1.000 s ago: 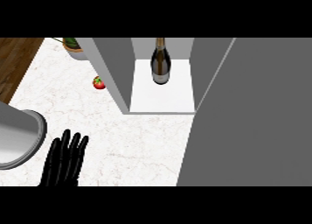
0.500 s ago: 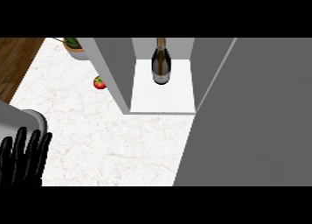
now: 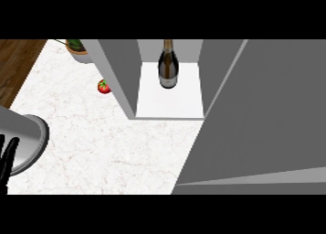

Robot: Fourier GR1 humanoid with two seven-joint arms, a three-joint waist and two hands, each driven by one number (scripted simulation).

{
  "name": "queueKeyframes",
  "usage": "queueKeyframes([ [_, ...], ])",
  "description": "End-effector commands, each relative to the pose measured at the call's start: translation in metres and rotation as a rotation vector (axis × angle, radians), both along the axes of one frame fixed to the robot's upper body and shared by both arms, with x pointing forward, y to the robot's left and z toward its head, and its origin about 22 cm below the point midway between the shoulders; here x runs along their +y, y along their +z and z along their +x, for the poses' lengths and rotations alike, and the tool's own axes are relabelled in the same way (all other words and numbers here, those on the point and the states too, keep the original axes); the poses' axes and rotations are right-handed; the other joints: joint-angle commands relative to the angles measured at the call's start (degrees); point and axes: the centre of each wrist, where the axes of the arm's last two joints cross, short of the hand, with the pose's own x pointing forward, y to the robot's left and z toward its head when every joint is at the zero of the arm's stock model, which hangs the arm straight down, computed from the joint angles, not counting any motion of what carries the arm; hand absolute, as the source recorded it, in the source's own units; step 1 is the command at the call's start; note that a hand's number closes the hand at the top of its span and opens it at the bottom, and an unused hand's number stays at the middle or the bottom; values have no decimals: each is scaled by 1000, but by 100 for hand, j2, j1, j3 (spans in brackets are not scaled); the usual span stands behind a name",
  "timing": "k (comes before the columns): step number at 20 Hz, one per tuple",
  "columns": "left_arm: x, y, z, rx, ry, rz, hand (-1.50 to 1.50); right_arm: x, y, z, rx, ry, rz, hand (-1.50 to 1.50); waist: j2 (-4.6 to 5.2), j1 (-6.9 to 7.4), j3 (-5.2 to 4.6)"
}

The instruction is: Pick up the wine, place it into the cabinet and close the cabinet

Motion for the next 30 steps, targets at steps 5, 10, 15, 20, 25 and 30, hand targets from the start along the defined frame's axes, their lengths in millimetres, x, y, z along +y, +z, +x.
queueKeyframes([
  [5,41,15,15,6,-8,22,-150,26,15,-22,-58,99,68,150,17,4,-10],
  [10,43,18,24,7,-4,10,-150,38,11,-21,-88,49,71,150,10,-44,-12],
  [15,42,22,19,13,-43,-14,-150,64,8,-16,-164,-4,67,150,-1,54,-15],
  [20,35,28,29,10,-83,-18,-150,74,19,-4,-195,-40,38,150,15,72,-23],
  [25,34,25,32,20,-98,-45,-150,90,22,23,-161,-40,36,150,70,183,-11],
  [30,27,33,35,6,-94,-54,-150,94,50,51,-160,-59,91,150,81,245,-6],
])
